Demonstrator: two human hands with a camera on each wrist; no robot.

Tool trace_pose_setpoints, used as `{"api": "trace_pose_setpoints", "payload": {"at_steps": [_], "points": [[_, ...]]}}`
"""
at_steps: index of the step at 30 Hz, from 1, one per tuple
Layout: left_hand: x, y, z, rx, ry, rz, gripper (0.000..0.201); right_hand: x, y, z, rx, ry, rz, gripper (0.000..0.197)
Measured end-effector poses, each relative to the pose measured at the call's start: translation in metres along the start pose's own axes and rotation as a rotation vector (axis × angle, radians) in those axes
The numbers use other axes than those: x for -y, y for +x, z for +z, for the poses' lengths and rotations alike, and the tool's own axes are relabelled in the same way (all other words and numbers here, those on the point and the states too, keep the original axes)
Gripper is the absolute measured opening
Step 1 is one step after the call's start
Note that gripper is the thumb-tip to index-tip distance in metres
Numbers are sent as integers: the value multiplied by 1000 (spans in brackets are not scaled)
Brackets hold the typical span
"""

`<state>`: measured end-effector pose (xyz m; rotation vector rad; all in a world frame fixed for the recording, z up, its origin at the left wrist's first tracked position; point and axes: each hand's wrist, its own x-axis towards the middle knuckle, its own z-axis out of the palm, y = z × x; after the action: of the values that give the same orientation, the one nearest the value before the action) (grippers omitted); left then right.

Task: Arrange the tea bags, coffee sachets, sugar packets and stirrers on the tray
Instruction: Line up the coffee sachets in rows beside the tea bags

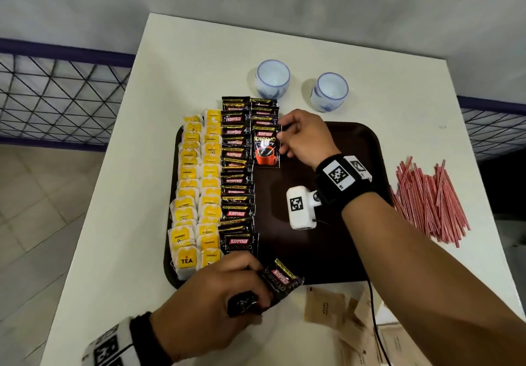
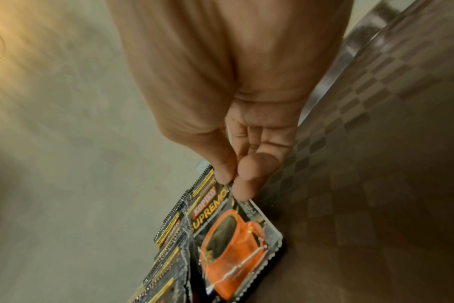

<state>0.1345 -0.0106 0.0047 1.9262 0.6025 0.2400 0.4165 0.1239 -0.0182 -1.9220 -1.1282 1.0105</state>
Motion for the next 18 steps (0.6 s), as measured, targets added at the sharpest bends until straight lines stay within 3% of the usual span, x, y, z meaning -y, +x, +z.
{"api": "trace_pose_setpoints", "payload": {"at_steps": [8, 13, 16, 18], "points": [[-5, 8, -10, -67, -55, 16, 25, 5, -4, 2, -26, 49, 22, 21], [-13, 19, -17, -166, -156, -112, 27, 14, -44, -18, -68, 108, -11, 9], [-16, 27, -20, -234, -171, -115, 29, 11, -94, -31, 64, 325, 46, 4], [-18, 33, -20, -264, -159, -103, 30, 6, -128, -37, 218, 445, 110, 21]]}}
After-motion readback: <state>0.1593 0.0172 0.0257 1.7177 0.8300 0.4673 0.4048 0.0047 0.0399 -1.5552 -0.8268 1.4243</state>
